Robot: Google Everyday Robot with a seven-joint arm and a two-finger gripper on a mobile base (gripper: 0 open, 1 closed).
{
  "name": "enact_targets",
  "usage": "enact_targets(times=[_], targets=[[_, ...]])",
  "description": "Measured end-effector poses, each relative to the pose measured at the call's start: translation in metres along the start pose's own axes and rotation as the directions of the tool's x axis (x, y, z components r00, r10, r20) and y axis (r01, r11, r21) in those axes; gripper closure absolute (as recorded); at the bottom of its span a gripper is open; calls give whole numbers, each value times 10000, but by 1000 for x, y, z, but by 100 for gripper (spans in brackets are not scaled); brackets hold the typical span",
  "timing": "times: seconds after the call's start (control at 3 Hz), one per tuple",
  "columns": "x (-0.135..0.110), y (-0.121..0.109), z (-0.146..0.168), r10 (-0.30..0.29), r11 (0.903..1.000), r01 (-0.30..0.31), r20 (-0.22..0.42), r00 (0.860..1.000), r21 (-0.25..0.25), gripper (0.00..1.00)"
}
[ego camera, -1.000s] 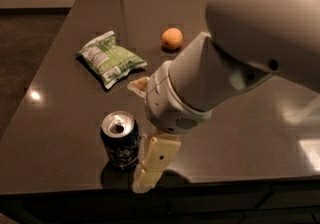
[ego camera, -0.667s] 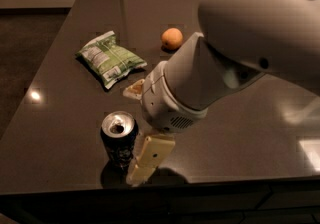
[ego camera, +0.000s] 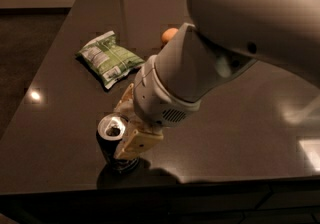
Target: Move pepsi can near orange
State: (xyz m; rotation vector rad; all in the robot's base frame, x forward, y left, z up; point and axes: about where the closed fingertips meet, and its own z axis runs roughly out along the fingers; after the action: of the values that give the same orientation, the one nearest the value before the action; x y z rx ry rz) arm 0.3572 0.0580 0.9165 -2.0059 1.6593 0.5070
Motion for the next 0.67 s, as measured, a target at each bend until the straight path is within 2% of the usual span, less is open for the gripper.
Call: enact_targets(times=[0.33, 0.67], targets=[[7, -17, -13, 453, 9989, -453, -4, 9990, 138, 92], [33, -57, -30, 1462, 9874, -1460, 14, 9893, 612, 100]])
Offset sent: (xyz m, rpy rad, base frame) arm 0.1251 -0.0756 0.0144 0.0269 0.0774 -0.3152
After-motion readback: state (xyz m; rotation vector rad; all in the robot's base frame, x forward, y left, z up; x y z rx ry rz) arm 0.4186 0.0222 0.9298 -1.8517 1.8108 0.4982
